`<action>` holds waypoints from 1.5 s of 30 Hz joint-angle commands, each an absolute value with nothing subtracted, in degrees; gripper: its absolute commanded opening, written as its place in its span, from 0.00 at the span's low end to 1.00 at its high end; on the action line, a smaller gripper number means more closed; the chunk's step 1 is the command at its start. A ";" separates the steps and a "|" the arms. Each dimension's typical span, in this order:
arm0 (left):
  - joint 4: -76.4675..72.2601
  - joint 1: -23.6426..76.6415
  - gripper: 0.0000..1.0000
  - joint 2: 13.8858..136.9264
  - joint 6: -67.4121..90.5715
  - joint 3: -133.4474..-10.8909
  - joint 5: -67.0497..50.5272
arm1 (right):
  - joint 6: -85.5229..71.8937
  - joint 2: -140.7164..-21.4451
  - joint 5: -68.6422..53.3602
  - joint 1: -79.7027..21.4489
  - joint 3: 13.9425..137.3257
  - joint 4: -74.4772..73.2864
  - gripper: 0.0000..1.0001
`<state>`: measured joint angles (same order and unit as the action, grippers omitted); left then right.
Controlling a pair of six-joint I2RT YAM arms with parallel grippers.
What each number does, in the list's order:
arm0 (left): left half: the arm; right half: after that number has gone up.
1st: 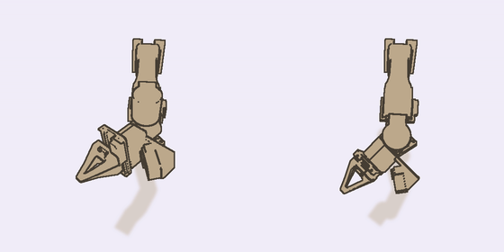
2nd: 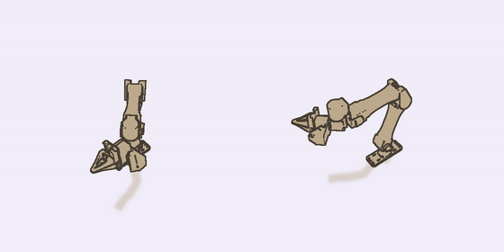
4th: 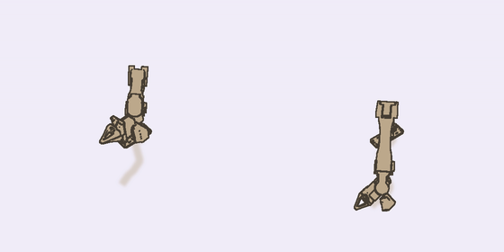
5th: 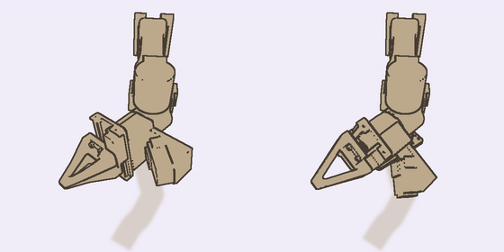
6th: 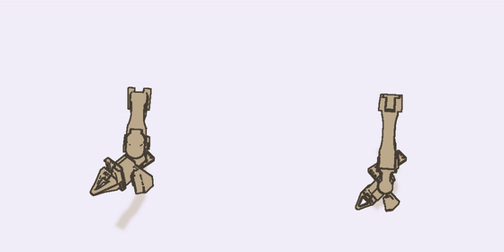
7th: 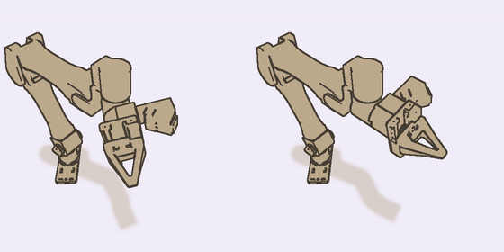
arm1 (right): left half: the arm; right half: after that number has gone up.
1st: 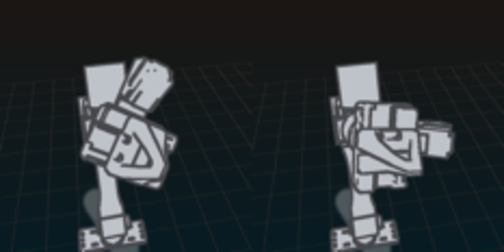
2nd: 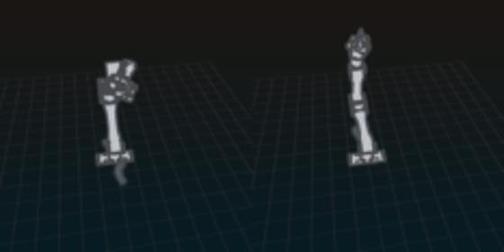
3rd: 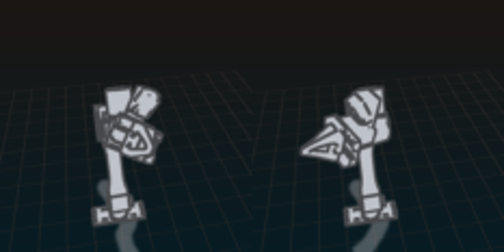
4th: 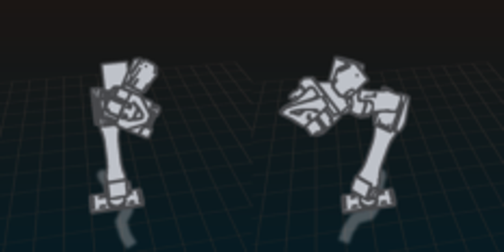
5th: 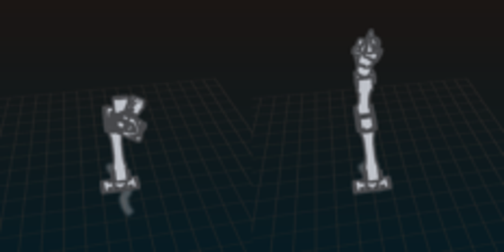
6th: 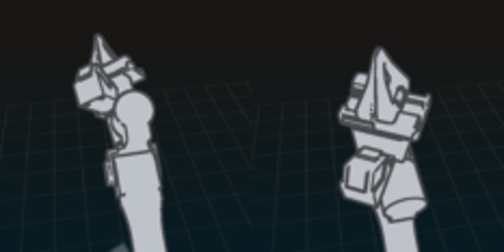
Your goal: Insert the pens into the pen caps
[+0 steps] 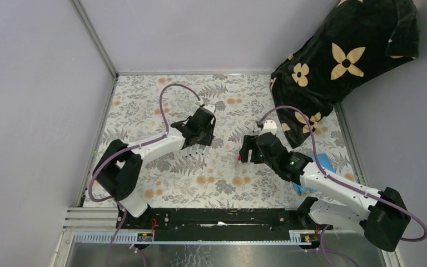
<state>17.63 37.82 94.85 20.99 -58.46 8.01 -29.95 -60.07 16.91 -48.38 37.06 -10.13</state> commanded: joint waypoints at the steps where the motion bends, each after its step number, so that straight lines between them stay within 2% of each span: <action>1: 17.72 37.49 0.41 90.06 17.60 -63.88 7.74 | -33.73 -60.52 14.72 -44.06 41.15 -11.17 0.79; 8: 16.94 36.54 0.45 84.71 12.47 -68.88 8.46 | -35.26 -69.05 14.02 -35.31 49.72 -13.91 0.79; 12: 14.84 35.61 0.47 83.30 10.32 -68.79 9.36 | -40.62 -75.24 22.35 -34.30 53.10 -11.48 0.78; 18: 13.80 35.22 0.47 79.01 11.83 -63.64 10.27 | -49.80 -90.28 36.62 -33.34 67.38 -24.40 0.78; 21: 14.13 35.20 0.47 77.68 10.88 -63.81 11.23 | -52.37 -97.45 39.93 -32.63 73.60 -29.33 0.77; 25: 14.48 35.24 0.48 76.54 10.20 -63.63 13.56 | -54.47 -103.41 39.56 -31.20 76.91 -30.68 0.74; 35: 14.42 35.24 0.48 77.30 10.20 -63.58 12.77 | -52.91 -109.35 33.59 -27.08 77.33 -26.94 0.67; 45: 14.79 35.24 0.48 78.12 10.09 -63.85 13.20 | -52.20 -113.81 32.43 -25.71 77.41 -26.42 0.66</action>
